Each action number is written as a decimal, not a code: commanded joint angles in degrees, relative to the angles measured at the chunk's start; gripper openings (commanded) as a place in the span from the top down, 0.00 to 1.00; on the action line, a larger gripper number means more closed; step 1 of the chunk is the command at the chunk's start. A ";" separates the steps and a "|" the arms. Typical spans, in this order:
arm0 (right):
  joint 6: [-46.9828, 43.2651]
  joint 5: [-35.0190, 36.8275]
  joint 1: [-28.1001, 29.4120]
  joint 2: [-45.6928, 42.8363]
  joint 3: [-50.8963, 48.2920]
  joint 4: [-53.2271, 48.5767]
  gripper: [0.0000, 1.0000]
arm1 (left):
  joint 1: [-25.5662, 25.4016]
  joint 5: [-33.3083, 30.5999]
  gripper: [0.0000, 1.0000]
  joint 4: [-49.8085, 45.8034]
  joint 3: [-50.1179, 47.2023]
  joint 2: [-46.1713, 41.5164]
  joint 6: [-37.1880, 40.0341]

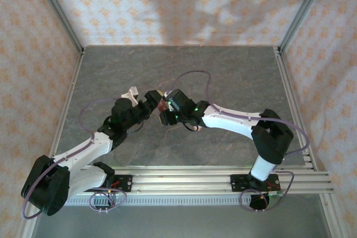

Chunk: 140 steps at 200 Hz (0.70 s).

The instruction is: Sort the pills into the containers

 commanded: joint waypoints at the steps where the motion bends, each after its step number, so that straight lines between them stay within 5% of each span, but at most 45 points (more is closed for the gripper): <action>1: 0.99 -0.26 -0.25 0.38 1.14 1.90 0.59 | -0.51 -1.27 0.04 1.68 -0.73 0.11 -0.41; 140: 3.77 -1.50 -0.18 1.11 -1.42 5.41 0.60 | -2.41 -4.79 0.04 12.23 -1.00 2.19 -5.65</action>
